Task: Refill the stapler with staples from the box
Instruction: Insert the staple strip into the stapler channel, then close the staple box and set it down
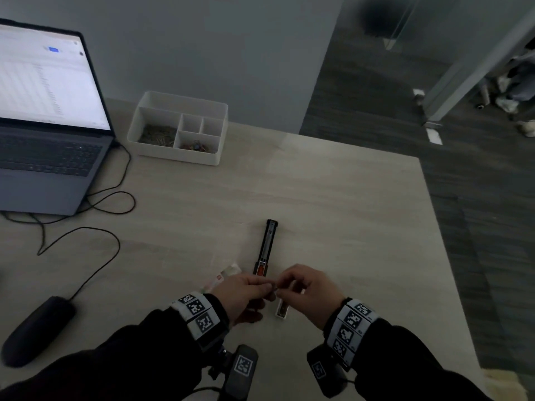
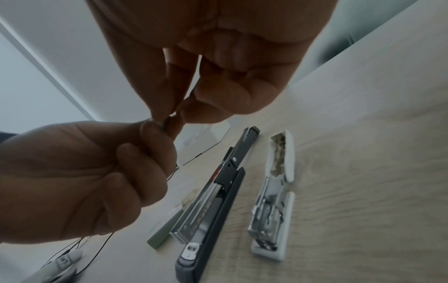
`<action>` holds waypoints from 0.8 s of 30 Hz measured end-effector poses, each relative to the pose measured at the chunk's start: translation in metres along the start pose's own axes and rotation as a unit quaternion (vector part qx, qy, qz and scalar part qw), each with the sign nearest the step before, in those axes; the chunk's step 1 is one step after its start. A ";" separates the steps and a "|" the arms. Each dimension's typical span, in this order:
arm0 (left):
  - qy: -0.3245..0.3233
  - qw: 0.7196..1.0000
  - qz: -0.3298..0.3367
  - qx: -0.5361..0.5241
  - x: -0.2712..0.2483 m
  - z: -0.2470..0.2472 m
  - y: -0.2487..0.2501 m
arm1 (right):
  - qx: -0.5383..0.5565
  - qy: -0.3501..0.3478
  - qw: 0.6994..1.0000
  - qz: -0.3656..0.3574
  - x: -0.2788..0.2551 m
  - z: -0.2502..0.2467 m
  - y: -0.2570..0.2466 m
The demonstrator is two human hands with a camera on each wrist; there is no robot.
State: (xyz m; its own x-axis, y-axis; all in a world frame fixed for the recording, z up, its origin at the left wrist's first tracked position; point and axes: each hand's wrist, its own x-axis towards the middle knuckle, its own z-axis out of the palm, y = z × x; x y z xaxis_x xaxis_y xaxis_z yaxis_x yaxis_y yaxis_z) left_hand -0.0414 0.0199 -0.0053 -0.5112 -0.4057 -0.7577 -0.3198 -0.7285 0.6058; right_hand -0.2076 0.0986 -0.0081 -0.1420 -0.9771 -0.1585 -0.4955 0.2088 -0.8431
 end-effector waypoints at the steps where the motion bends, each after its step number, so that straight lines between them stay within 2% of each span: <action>1: -0.009 1.000 -0.005 0.004 0.000 0.004 0.001 | 0.003 0.004 1.000 -0.005 -0.002 -0.002 0.003; 5: -0.034 0.999 -0.009 -0.002 -0.003 0.018 0.003 | 0.003 0.016 1.000 0.000 -0.009 -0.009 0.013; 7: -0.007 1.000 0.006 0.026 -0.002 0.022 0.002 | -0.005 0.015 0.999 0.035 -0.011 -0.011 0.019; 9: 0.048 0.988 0.048 0.135 0.002 0.020 -0.002 | -0.017 0.006 0.996 0.087 -0.010 -0.011 0.029; 10: 0.067 0.968 0.084 0.227 0.004 0.017 -0.005 | -0.033 -0.006 0.993 0.109 -0.009 -0.011 0.034; 11: 0.072 0.927 0.129 0.345 0.005 0.013 -0.006 | -0.056 -0.023 0.990 0.126 -0.007 -0.010 0.037; 13: 0.032 0.800 0.202 0.564 0.008 0.007 -0.007 | -0.109 -0.062 0.982 0.141 -0.005 -0.008 0.041; 14: 0.005 0.746 0.220 0.628 0.008 0.006 -0.009 | -0.133 -0.076 0.978 0.144 -0.003 -0.007 0.041; 15: -0.014 0.716 0.227 0.659 0.008 0.006 -0.010 | -0.150 -0.086 0.974 0.146 -0.001 -0.006 0.042; 18: -0.045 0.674 0.224 0.703 0.008 0.007 -0.021 | -0.186 -0.111 0.965 0.151 0.007 -0.003 0.039; 24: -0.055 0.637 0.210 0.740 0.011 0.010 -0.034 | -0.269 -0.181 0.936 0.140 0.023 -0.003 0.034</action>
State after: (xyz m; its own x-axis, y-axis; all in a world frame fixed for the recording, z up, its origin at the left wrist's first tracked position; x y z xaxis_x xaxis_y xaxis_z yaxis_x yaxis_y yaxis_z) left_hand -0.0442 0.0457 -0.0312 -0.8259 -0.2935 -0.4813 -0.4971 0.7818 0.3764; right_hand -0.2305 0.0835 -0.0388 -0.0804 -0.8104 -0.5803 -0.8551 0.3553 -0.3776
